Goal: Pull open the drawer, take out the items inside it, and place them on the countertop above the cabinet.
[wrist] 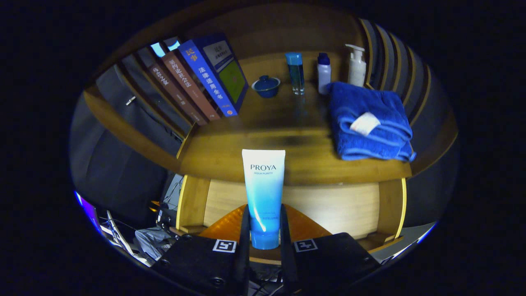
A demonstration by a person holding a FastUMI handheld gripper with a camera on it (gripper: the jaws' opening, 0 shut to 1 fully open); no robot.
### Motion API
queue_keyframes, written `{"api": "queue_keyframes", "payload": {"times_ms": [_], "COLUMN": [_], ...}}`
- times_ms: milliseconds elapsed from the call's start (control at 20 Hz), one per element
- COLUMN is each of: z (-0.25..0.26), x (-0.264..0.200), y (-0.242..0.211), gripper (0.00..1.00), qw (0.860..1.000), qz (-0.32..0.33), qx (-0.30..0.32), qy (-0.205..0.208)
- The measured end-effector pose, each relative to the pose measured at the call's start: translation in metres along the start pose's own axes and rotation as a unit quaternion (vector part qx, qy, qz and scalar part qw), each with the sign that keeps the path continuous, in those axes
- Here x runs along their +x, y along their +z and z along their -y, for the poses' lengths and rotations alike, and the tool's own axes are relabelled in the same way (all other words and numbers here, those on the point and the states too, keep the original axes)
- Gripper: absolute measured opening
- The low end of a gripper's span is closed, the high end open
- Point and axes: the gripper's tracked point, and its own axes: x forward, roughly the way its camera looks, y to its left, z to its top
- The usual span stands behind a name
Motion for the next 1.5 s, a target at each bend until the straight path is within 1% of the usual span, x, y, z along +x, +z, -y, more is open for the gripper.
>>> {"api": "queue_keyframes", "payload": {"times_ms": [100, 250, 450, 600, 700, 750, 900, 1100, 1200, 1350, 1500], "z": [-0.001, 0.004, 0.031, 0.041, 0.044, 0.048, 0.051, 0.044, 0.037, 0.019, 0.006], "x": [0.013, 0.048, 0.081, 0.093, 0.096, 0.096, 0.095, 0.082, 0.069, 0.045, 0.014], "y": [0.012, 0.033, 0.048, 0.049, 0.053, 0.053, 0.052, 0.063, 0.069, 0.072, 0.064], "gripper": [0.36, 0.36, 0.36, 0.36, 0.37, 0.42, 0.51, 0.99, 0.99, 0.99, 0.99], "qw": [1.0, 0.999, 0.994, 0.992, 0.992, 0.991, 0.991, 0.993, 0.994, 0.994, 0.989], "qz": [-0.008, -0.026, -0.046, -0.06, -0.057, -0.058, -0.056, -0.024, 0.003, 0.054, 0.109], "qx": [-0.005, 0.0, 0.002, 0.009, 0.01, 0.006, 0.003, -0.011, -0.02, -0.028, -0.053], "qy": [-0.017, -0.039, -0.1, -0.112, -0.116, -0.121, -0.121, -0.116, -0.11, -0.087, -0.083]}}
